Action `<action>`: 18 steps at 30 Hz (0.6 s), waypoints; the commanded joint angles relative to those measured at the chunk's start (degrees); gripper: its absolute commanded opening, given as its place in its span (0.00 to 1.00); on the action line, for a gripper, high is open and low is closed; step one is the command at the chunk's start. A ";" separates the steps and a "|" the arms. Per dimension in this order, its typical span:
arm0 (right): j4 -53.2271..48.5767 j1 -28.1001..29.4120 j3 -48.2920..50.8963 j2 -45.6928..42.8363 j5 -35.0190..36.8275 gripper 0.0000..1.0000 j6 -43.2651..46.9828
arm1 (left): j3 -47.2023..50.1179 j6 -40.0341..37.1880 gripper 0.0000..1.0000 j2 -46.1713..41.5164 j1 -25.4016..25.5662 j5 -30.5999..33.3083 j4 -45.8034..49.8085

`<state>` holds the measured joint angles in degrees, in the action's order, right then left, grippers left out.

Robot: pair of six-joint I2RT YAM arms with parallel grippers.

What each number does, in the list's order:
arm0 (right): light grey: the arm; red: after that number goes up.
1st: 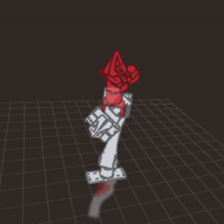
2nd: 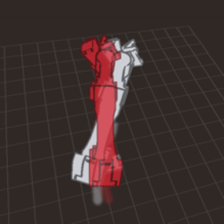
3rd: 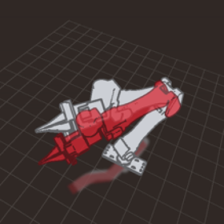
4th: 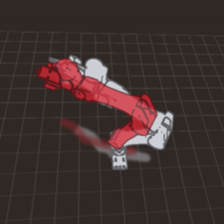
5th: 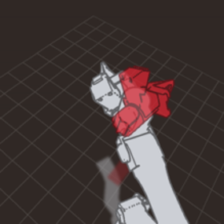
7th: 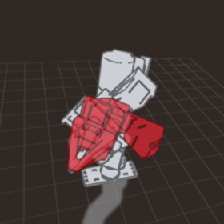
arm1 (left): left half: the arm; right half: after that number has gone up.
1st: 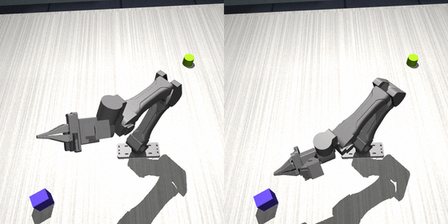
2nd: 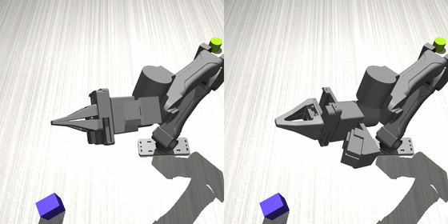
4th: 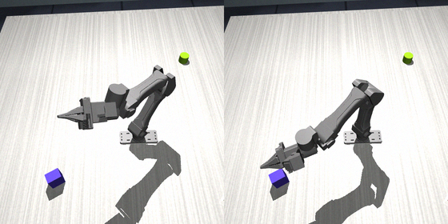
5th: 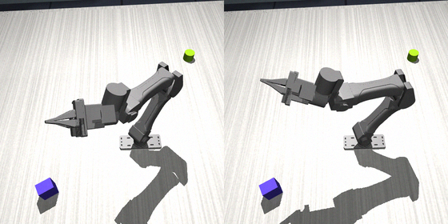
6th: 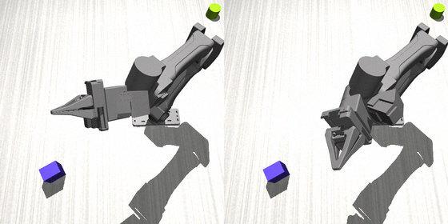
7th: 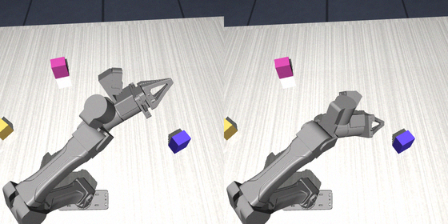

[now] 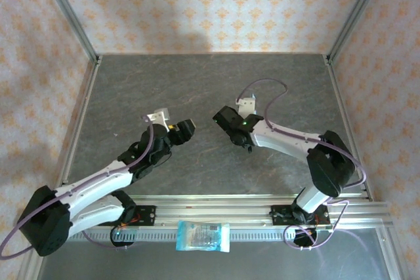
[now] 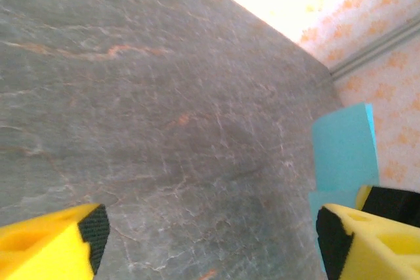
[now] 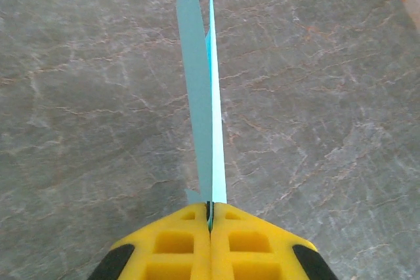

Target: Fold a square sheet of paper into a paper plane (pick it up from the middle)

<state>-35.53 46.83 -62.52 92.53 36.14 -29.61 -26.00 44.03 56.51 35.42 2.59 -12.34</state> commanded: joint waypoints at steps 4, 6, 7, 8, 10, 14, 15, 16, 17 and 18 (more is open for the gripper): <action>-2.96 0.69 -3.61 6.52 0.64 0.03 1.24 | 1.99 2.97 0.99 -7.82 -2.69 7.06 9.29; -3.19 1.69 -5.31 9.64 -2.08 0.04 1.95 | 3.06 1.02 0.99 -11.25 -3.42 6.38 9.09; -3.16 2.07 -6.21 10.79 -3.65 0.05 2.24 | 3.47 0.93 0.99 -12.69 -3.60 6.64 9.09; -3.00 2.45 -7.11 12.06 -5.90 0.06 2.31 | 4.20 1.01 0.99 -14.47 -3.76 7.09 9.20; -1.83 2.89 -8.70 13.82 -11.31 0.07 3.12 | 5.50 1.89 0.99 -17.75 -3.84 8.42 9.35; 1.60 3.44 -10.84 15.96 -22.62 0.12 4.14 | 7.41 2.29 0.99 -22.98 -3.95 8.43 9.80; 3.18 3.44 -10.80 16.02 -25.87 0.12 4.67 | 7.58 2.50 0.99 -23.53 -3.98 7.98 10.24; 5.08 3.44 -10.36 15.61 -28.09 0.12 4.94 | 7.37 3.06 0.99 -23.49 -4.07 7.45 11.18; 7.37 3.44 -9.52 14.78 -30.18 0.13 4.61 | 7.01 3.39 0.99 -22.83 -4.28 6.50 12.25; 9.79 3.38 -8.65 13.78 -32.98 0.18 4.82 | 6.40 3.42 0.99 -21.50 -4.46 4.94 13.21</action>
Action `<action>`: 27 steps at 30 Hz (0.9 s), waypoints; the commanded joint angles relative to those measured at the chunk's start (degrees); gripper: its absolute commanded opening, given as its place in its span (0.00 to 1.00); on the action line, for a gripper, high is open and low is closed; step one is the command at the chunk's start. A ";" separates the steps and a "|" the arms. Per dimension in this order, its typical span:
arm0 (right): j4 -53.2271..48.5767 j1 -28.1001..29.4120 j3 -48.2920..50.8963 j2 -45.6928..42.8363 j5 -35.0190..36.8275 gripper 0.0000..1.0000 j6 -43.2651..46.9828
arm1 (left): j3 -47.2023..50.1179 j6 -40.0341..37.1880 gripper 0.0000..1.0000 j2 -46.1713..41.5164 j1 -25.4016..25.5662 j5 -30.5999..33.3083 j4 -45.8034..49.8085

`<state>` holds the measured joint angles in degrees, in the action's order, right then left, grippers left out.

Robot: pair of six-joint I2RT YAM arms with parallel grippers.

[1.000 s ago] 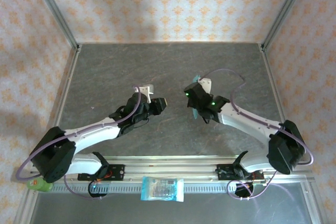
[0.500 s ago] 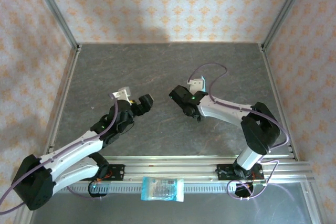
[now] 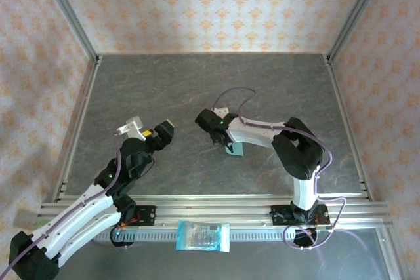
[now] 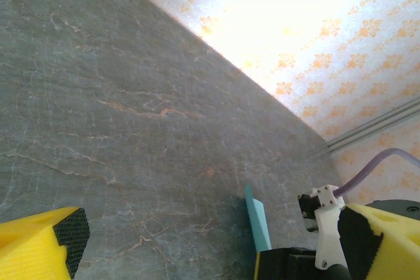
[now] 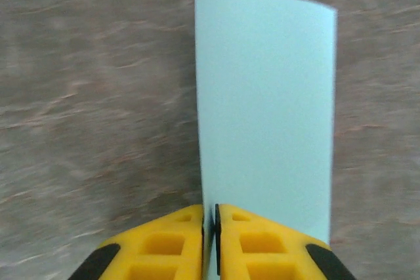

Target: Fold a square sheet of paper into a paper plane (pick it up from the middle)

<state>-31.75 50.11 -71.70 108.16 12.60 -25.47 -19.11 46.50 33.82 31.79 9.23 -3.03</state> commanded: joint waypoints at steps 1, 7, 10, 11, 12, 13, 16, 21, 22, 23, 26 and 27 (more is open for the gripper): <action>7.97 0.08 1.26 -2.73 -12.10 0.27 1.02 | -1.05 0.89 0.99 2.76 -0.85 -2.98 4.57; 19.90 -2.40 7.78 -11.12 -28.54 0.50 -0.07 | -5.85 0.66 0.94 15.58 -0.95 -9.53 5.92; 25.67 -6.04 13.89 -17.33 -32.84 0.50 -2.52 | -8.50 0.93 0.94 21.58 -0.99 -11.62 5.50; 27.86 -7.90 16.76 -19.57 -33.84 0.49 -3.68 | -9.18 0.91 0.92 23.69 -1.02 -13.06 4.56; 29.48 -9.74 19.11 -21.57 -34.69 0.47 -4.89 | -9.65 0.95 0.89 25.56 -0.95 -14.64 3.65; 31.42 -12.00 21.84 -23.29 -36.13 0.44 -6.35 | -10.14 0.98 0.86 27.77 -1.01 -16.42 2.10; 37.66 -18.75 29.05 -26.43 -42.18 0.26 -10.39 | -11.54 1.68 0.77 34.83 -0.63 -22.84 -2.80; 43.31 -24.67 33.80 -24.41 -51.18 0.10 -12.41 | -16.40 1.19 0.72 44.67 2.34 -26.63 -6.02; 43.13 -25.09 33.82 -23.08 -51.88 0.09 -12.45 | -17.46 1.00 0.72 46.30 2.95 -27.50 -6.80; 43.41 -25.39 33.77 -21.72 -52.52 0.07 -12.28 | -18.33 0.88 0.72 47.94 3.38 -28.32 -7.48; 44.13 -25.77 33.58 -17.81 -54.58 0.03 -11.82 | -20.81 1.44 0.70 51.89 4.42 -29.23 -8.73; 44.05 -25.84 33.56 -16.78 -54.82 0.02 -11.71 | -21.36 1.63 0.67 52.88 4.68 -29.53 -9.19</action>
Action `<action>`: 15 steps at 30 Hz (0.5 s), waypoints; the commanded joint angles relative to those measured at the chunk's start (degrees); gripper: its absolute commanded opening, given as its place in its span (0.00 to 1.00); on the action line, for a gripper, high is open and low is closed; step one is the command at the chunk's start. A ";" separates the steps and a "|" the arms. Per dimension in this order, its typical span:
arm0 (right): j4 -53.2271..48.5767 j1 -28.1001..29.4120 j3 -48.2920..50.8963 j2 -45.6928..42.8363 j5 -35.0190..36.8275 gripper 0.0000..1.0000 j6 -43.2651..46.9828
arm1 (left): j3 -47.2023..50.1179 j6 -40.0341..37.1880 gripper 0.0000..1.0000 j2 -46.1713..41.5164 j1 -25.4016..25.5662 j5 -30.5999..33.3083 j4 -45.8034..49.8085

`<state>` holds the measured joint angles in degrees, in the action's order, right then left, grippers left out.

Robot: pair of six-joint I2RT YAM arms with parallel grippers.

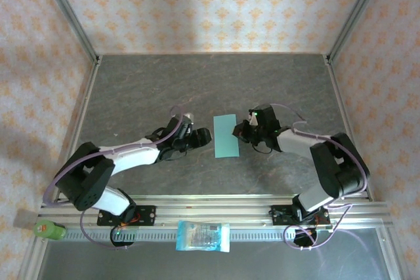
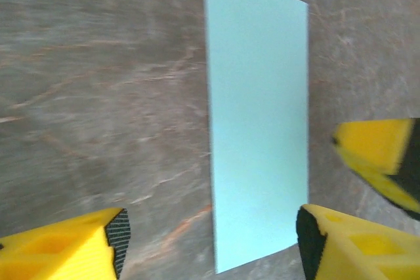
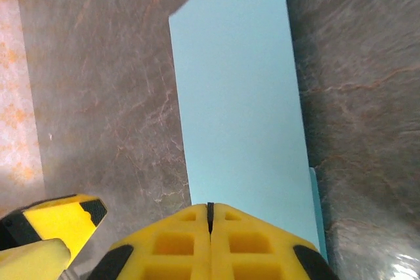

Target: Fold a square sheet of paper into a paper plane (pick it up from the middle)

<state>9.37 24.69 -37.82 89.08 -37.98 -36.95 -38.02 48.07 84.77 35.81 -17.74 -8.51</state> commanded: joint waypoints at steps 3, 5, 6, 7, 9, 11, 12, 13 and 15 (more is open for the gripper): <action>2.51 -1.00 0.41 4.52 -3.28 0.02 0.49 | -4.10 0.20 0.63 4.98 1.18 -4.00 -4.24; 3.11 -1.85 1.89 5.46 -3.14 0.02 0.81 | -5.07 -0.07 0.62 6.75 1.50 -5.02 -4.02; 3.64 -2.21 2.65 5.89 -3.31 0.02 0.89 | -5.45 -0.25 0.60 7.45 1.60 -5.40 -4.06; 3.89 -2.78 3.36 6.42 -3.57 0.02 0.95 | -5.77 -0.43 0.58 8.34 1.68 -5.96 -3.97; 4.21 -3.55 4.50 7.04 -4.15 0.02 1.52 | -6.31 -0.44 0.55 9.73 1.72 -6.67 -3.88; 4.75 -4.07 5.54 7.21 -4.58 0.02 1.87 | -7.06 -0.35 0.48 11.26 1.80 -7.31 -3.83; 5.40 -4.27 6.18 7.39 -5.13 0.02 1.97 | -7.47 -0.26 0.45 12.12 1.80 -7.68 -3.57; 6.03 -4.58 6.62 7.72 -5.79 0.03 1.86 | -8.00 -0.26 0.43 12.83 1.88 -7.88 -3.44; 6.99 -4.84 7.14 8.19 -6.57 0.03 1.70 | -8.86 -0.39 0.43 13.99 2.05 -8.60 -3.45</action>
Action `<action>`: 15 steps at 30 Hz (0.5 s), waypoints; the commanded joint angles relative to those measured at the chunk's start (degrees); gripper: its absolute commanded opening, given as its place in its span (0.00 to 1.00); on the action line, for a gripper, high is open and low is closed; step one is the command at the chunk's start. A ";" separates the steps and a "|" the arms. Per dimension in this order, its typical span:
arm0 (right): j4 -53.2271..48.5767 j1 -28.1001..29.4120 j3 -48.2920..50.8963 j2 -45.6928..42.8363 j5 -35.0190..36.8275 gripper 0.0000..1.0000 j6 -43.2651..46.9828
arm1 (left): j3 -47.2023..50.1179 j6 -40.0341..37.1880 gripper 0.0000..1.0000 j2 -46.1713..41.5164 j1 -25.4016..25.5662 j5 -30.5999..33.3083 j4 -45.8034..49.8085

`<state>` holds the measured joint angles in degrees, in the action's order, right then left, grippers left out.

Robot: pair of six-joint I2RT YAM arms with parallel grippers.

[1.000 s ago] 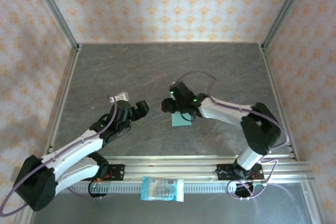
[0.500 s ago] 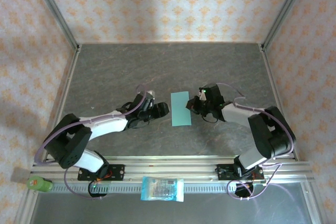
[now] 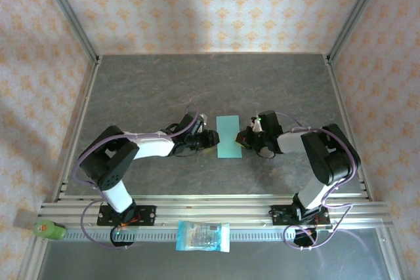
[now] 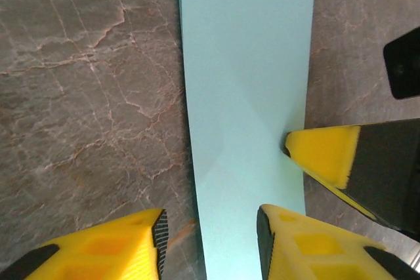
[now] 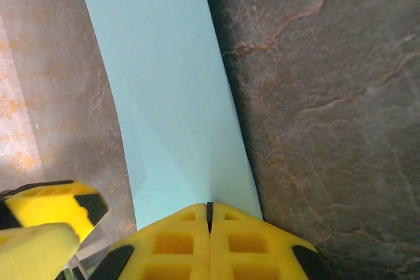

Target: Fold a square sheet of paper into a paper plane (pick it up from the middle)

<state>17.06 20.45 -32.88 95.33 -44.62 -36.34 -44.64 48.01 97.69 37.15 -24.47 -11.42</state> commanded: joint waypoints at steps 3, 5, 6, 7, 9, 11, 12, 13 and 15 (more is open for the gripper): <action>-0.28 -0.85 2.64 2.06 -0.38 0.03 1.07 | -3.53 -0.55 0.41 2.55 1.17 -2.07 0.06; -0.18 -0.94 2.65 2.10 -0.38 0.03 1.17 | -4.15 -0.50 0.39 3.51 1.17 -1.88 0.89; -0.25 -0.95 2.59 2.13 -0.44 0.03 1.29 | -4.62 -0.46 0.38 4.09 1.17 -1.74 1.48; -0.41 -0.94 2.55 2.22 -0.40 0.03 1.43 | -5.06 -0.55 0.38 4.68 1.21 -1.79 2.02; -0.82 -1.00 2.56 2.24 0.07 0.04 1.47 | -5.52 -0.47 0.34 5.61 1.24 -2.15 2.49; -1.17 -1.08 2.65 2.09 0.99 0.04 1.52 | -6.18 -0.51 0.32 6.51 1.26 -2.25 3.33; -1.07 -1.04 2.73 1.98 1.14 0.04 1.53 | -6.57 -0.69 0.31 7.06 1.25 -2.01 4.17; -1.18 -1.03 2.73 1.92 1.26 0.04 1.53 | -7.08 -0.93 0.31 7.56 1.25 -1.77 5.06; -1.15 -1.04 2.69 1.73 1.54 0.04 1.35 | -7.80 -1.23 0.31 8.19 1.26 -1.50 6.41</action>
<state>19.55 19.66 -31.94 95.83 -46.50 -36.16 -50.83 47.94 104.36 38.22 -26.22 -8.93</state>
